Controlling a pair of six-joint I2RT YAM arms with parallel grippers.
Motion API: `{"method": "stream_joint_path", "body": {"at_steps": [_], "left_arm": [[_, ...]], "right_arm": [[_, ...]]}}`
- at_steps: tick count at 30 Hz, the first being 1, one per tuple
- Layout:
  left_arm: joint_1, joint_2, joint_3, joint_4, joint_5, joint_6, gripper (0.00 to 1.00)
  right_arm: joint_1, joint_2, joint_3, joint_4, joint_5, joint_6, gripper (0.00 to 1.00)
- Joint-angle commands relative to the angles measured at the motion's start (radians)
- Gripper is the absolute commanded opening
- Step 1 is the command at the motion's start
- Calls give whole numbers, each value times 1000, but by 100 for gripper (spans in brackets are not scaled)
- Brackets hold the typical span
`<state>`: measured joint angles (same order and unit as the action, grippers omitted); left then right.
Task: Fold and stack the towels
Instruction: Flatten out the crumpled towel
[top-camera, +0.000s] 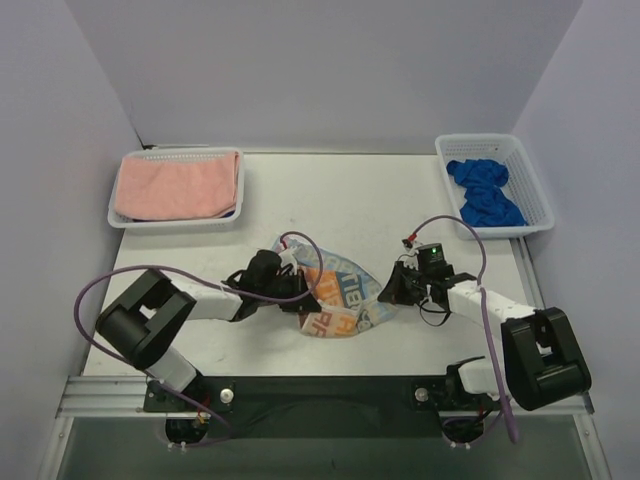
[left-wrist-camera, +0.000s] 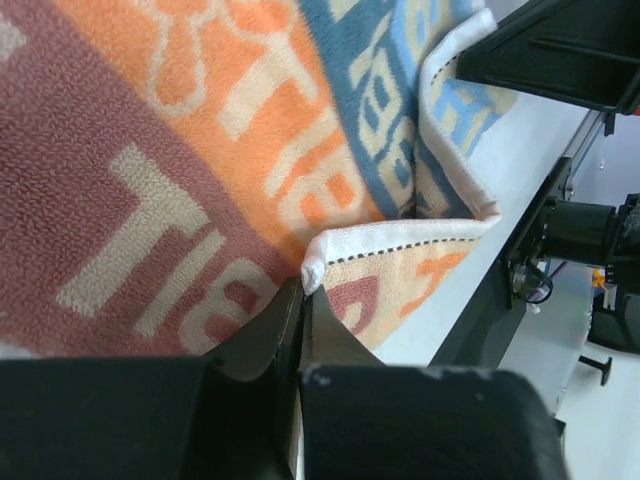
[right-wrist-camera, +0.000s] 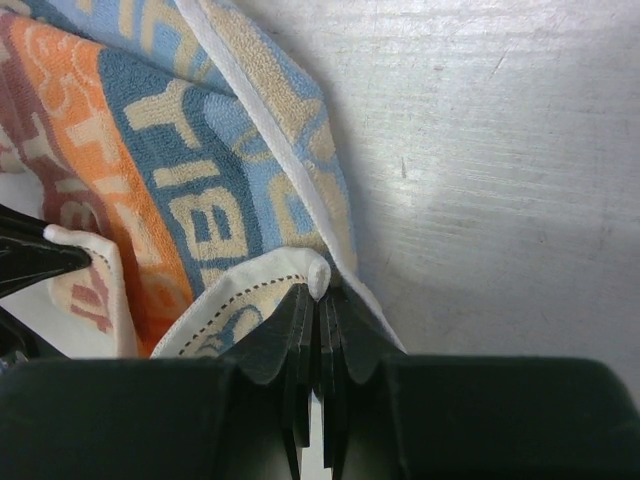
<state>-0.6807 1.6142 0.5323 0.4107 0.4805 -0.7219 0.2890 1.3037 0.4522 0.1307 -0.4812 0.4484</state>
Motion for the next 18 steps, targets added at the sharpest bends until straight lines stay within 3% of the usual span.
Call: {"method": "stream_joint_path", "body": {"at_steps": [1, 8, 12, 18], "left_arm": [[4, -114, -8, 28, -36, 44, 1], [27, -477, 60, -104, -241, 220, 0], [61, -585, 230, -232, -368, 364, 0], [78, -597, 601, -389, -416, 614, 0]], "right_arm": [[-1, -55, 51, -38, 26, -8, 0], [-14, -205, 253, -189, 88, -102, 0], [-27, -254, 444, -255, 116, -163, 0], [-30, -256, 760, -266, 126, -237, 0]]}}
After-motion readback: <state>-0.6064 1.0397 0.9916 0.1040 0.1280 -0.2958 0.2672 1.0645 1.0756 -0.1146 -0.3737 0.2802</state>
